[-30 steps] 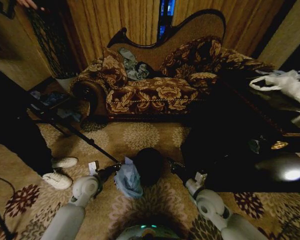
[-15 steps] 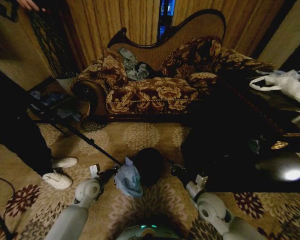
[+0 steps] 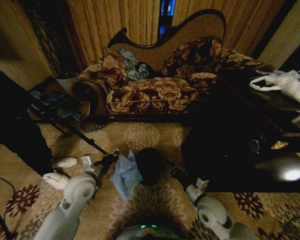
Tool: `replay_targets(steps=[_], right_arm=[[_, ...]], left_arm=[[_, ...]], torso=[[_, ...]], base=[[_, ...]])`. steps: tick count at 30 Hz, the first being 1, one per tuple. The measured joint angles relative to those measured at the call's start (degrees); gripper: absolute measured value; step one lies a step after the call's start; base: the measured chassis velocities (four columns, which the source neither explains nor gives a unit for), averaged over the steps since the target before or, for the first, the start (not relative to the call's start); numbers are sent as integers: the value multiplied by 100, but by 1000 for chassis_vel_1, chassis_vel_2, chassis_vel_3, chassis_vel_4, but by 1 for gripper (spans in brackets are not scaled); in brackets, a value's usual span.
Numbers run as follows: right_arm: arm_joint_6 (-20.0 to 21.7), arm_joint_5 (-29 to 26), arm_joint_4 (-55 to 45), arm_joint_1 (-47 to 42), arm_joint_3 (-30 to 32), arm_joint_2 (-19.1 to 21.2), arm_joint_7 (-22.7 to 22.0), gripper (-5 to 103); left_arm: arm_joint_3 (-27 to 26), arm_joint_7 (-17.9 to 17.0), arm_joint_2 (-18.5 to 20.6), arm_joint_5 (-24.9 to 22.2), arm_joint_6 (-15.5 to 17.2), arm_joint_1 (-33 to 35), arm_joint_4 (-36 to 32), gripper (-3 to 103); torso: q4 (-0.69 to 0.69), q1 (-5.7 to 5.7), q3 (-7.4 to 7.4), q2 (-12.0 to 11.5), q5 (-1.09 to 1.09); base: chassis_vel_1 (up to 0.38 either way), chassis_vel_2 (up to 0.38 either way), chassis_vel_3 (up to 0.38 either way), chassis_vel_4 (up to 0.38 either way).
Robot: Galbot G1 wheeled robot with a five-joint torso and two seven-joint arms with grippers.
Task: Place a garbage bag over the trash bin.
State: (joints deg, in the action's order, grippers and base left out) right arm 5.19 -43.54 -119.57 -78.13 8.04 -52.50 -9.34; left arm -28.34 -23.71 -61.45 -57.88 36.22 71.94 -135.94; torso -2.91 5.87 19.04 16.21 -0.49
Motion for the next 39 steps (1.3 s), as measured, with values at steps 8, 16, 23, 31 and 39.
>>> replay_targets(steps=[8,16,23,31,39], right_arm=[[-37,38,9,8,69,-97,1,0],[-80,146,131,-27,51,-236,86,0],[-59,109,54,-98,122,-423,126,0],[-53,129,-397,-376,493,-788,126,24],[102,-482,-925,-712,947,-1160,5,51]], left_arm=[[325,-32,631,-942,-302,-1201,-48,0],[702,41,882,-1609,-974,-1942,53,0],[1136,142,841,-1615,-1264,-2743,717,0],[1544,16,741,-1723,-1349,-3504,1311,0],[2162,-146,598,-1875,-1370,-4546,1912,0]], torso=[[-1,1,1,0,-1],[0,0,1,0,0],[0,1,1,0,-1],[1,1,1,0,-2],[0,0,1,0,-2]], base=[[0,0,0,0],[0,0,0,0],[0,0,0,0],[0,0,0,0],[0,0,0,0]])
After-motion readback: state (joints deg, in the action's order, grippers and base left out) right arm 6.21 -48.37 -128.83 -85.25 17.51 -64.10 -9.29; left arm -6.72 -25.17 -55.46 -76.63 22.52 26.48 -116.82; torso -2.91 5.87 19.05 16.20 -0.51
